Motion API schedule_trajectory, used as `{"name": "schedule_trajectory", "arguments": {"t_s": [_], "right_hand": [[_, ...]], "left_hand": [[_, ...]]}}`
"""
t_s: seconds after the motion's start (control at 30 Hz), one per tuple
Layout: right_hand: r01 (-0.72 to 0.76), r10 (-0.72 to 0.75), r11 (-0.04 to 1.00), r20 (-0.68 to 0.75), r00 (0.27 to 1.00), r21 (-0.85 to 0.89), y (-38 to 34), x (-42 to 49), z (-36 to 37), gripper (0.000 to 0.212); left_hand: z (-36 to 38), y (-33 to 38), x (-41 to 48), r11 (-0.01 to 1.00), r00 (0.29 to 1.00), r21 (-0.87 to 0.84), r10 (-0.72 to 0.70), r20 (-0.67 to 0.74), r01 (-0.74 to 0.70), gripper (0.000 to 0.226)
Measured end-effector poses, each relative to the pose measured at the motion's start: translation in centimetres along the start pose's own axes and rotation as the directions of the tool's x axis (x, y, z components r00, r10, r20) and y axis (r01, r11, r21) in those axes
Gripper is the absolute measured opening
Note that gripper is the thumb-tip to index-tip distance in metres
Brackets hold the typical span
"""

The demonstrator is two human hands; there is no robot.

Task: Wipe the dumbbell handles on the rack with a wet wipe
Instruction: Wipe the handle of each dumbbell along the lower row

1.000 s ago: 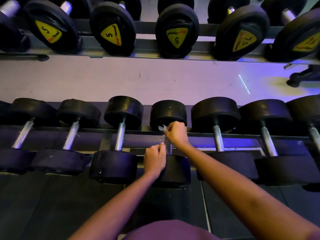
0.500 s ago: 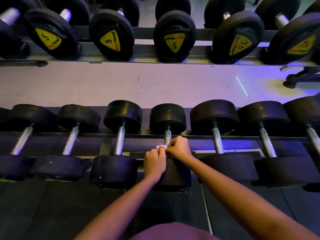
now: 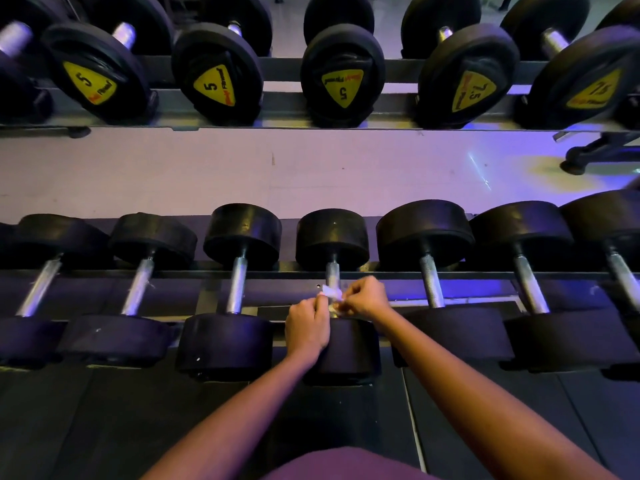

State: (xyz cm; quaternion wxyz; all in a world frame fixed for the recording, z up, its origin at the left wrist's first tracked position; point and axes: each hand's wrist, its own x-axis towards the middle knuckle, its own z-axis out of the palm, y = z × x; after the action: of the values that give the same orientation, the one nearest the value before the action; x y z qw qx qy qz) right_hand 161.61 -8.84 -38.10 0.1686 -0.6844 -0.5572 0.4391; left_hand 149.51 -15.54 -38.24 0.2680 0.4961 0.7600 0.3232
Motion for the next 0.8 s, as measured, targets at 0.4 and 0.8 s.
{"name": "schedule_trajectory", "arguments": {"t_s": [0.4,0.8], "right_hand": [[0.007,0.052,0.981,-0.296,0.954,0.192,-4.0,2.8,1.3,0.012],[0.007,0.116,0.957,-0.400,0.909,0.292,-4.1,3.3,2.0,0.010]], "left_hand": [[-0.4,0.4,-0.3,1.000,0.999,-0.007,-0.010,0.042,0.010,0.046],[-0.7,0.7,-0.6,0.999,0.998,-0.024,-0.033,0.059,0.034,0.047]]}}
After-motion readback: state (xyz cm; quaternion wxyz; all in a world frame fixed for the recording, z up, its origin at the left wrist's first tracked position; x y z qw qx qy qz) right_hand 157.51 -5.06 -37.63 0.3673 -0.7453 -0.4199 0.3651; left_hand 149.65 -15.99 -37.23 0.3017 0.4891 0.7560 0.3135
